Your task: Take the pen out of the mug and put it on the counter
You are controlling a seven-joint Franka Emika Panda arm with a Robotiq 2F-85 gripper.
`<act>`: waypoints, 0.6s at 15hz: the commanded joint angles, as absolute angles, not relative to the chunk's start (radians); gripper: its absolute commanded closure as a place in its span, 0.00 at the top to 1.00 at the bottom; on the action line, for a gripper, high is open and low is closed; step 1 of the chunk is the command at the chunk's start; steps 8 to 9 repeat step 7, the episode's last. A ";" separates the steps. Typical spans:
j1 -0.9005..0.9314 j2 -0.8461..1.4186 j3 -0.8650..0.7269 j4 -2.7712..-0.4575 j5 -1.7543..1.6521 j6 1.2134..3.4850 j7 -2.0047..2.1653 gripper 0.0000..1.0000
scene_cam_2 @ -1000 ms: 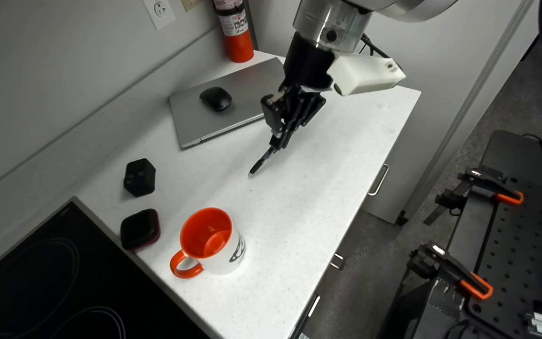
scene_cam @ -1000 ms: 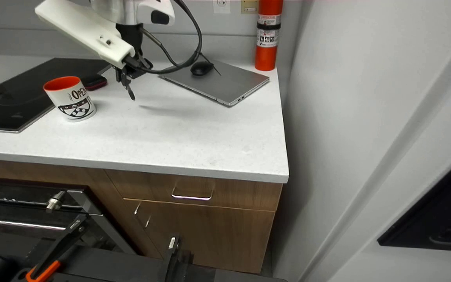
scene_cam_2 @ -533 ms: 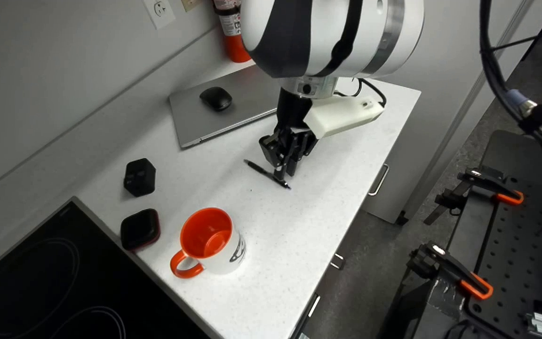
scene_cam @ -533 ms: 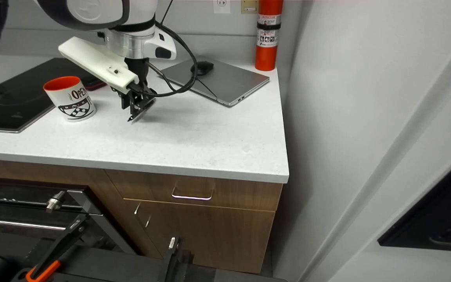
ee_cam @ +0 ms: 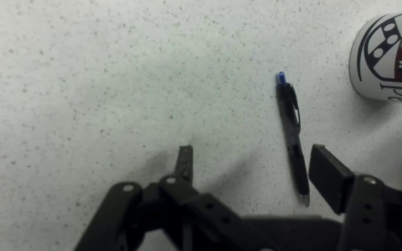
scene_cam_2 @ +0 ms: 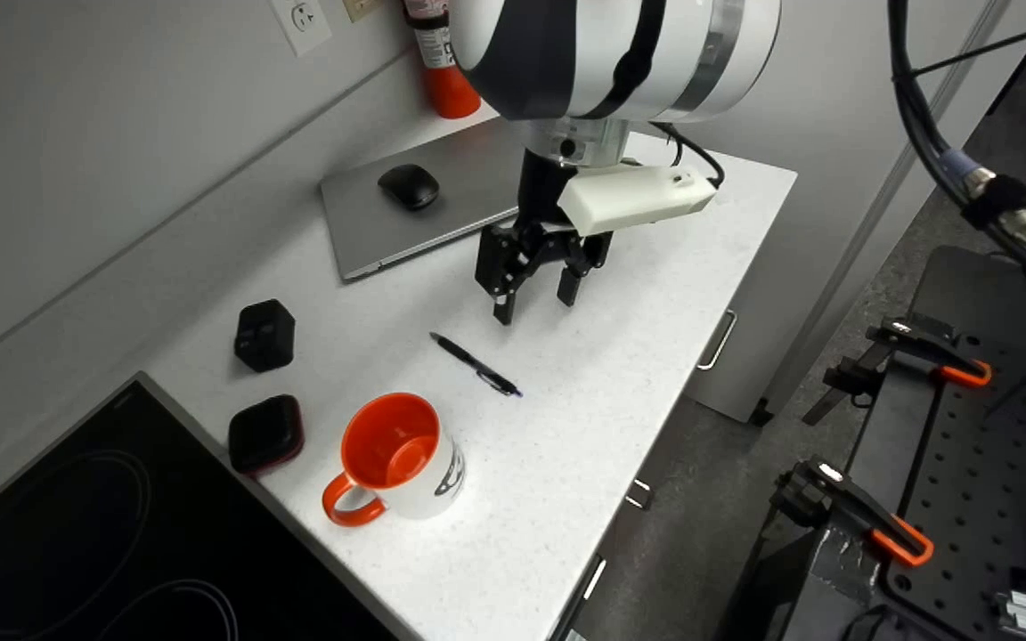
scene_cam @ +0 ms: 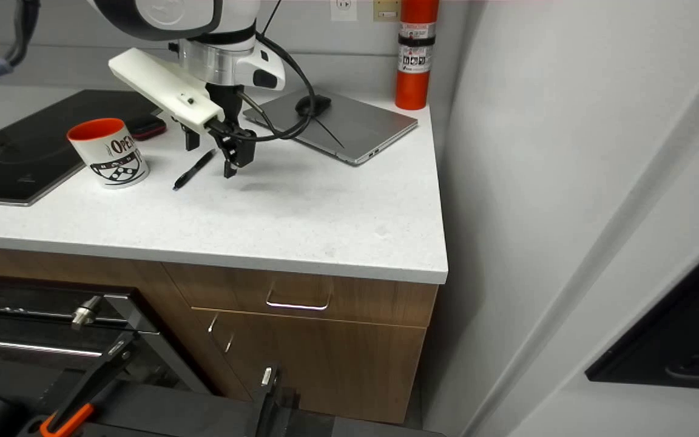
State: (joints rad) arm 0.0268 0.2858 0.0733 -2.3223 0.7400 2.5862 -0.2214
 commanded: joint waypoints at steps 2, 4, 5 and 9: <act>-0.013 0.270 0.078 -2.292 0.719 2.502 -0.206 1.00; -0.007 0.280 0.084 -2.304 0.733 2.541 -0.216 1.00; -0.009 0.278 0.083 -2.302 0.733 2.535 -0.216 1.00; -0.009 0.277 0.083 -2.301 0.733 2.534 -0.216 1.00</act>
